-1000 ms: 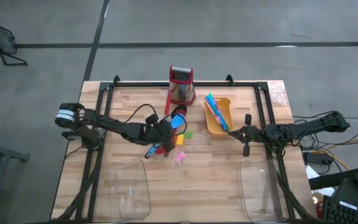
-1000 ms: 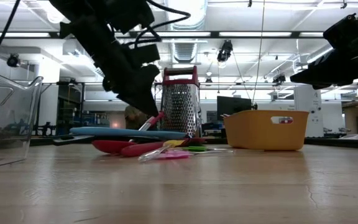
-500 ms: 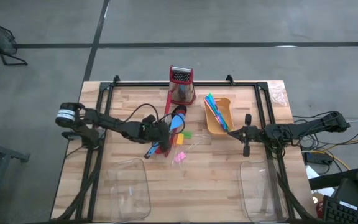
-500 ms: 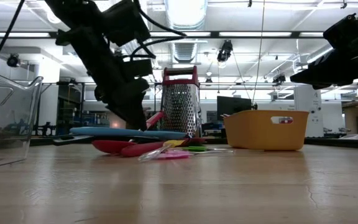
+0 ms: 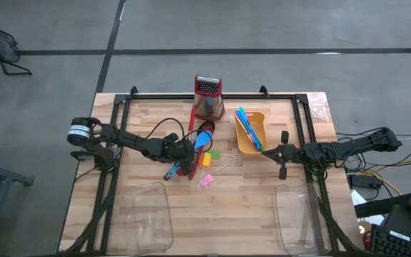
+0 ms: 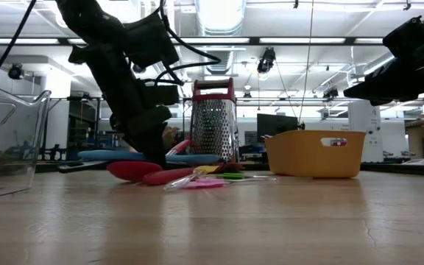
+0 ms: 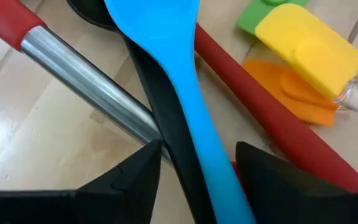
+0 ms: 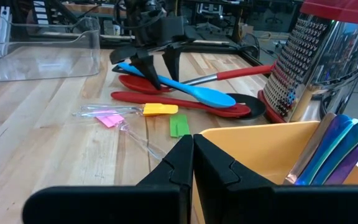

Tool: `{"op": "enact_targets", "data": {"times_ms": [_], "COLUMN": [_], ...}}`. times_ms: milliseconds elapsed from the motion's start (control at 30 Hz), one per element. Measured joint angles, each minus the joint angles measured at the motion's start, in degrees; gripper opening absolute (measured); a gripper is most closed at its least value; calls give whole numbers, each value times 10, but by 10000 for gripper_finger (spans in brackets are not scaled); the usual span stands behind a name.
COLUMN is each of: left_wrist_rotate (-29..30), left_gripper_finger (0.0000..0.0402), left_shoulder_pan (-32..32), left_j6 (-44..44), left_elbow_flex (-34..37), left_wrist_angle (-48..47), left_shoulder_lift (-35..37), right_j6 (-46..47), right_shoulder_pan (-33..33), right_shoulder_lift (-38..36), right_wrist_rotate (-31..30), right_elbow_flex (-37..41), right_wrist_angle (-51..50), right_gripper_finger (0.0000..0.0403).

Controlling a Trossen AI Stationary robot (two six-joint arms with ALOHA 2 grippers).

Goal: Pick & Place Kitchen Items
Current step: Put the blue serving spoon into the right transparent bin

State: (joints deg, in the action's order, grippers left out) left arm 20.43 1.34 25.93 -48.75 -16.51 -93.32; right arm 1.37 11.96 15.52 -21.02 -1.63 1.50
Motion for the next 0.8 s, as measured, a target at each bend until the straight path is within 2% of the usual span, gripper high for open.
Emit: {"op": "enact_targets", "data": {"times_ms": [133, 467, 800], "left_wrist_rotate": [1, 11, 21], "left_gripper_finger": [175, 55, 60], "left_shoulder_pan": [0, 0, 7], "left_j6": [-16, -82, -125], "left_elbow_flex": [0, -2, -2], "left_wrist_angle": [0, 10, 28], "left_shoulder_lift": [0, 5, 6], "right_j6": [0, 0, 1], "right_shoulder_pan": [0, 0, 0], "right_shoulder_lift": [0, 0, 0], "right_wrist_rotate": [0, 0, 0], "right_elbow_flex": [0, 0, 0], "right_wrist_angle": [0, 0, 0], "right_gripper_finger": [8, 8, 8]}}
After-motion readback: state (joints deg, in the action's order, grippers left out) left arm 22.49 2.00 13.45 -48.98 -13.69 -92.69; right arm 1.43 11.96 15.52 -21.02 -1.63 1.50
